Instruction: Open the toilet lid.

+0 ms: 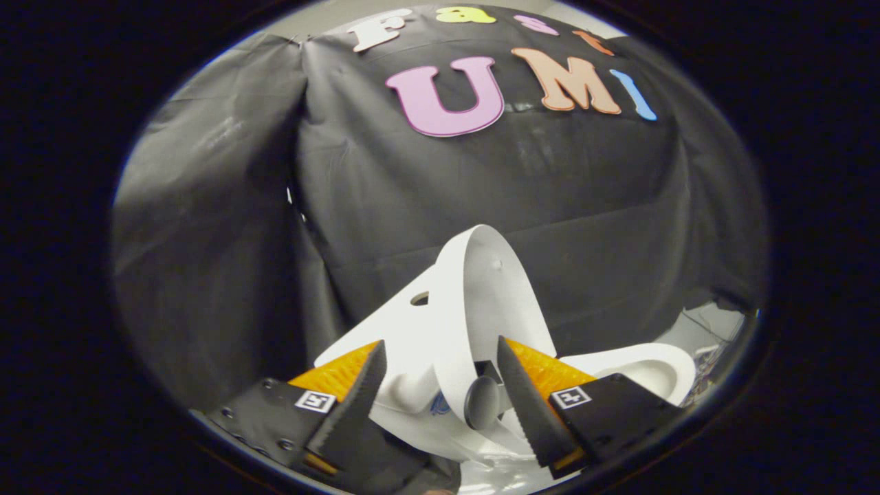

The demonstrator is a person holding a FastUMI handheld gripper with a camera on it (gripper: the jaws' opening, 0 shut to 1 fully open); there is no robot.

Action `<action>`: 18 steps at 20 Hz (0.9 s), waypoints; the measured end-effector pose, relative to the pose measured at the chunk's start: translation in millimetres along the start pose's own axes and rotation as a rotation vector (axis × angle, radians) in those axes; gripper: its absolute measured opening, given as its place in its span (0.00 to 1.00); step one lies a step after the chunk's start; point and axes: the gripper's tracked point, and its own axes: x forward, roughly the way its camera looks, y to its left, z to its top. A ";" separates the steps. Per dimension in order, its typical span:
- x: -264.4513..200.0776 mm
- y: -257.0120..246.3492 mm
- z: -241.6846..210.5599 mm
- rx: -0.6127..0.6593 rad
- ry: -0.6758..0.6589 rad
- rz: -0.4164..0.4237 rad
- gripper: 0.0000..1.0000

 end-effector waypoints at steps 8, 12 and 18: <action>-21.6 -4.2 -1.6 -0.007 0.011 0.029 0.99; -39.4 -19.2 -5.0 -0.034 0.045 0.035 0.99; -60.4 -50.2 6.7 0.051 0.013 0.064 0.99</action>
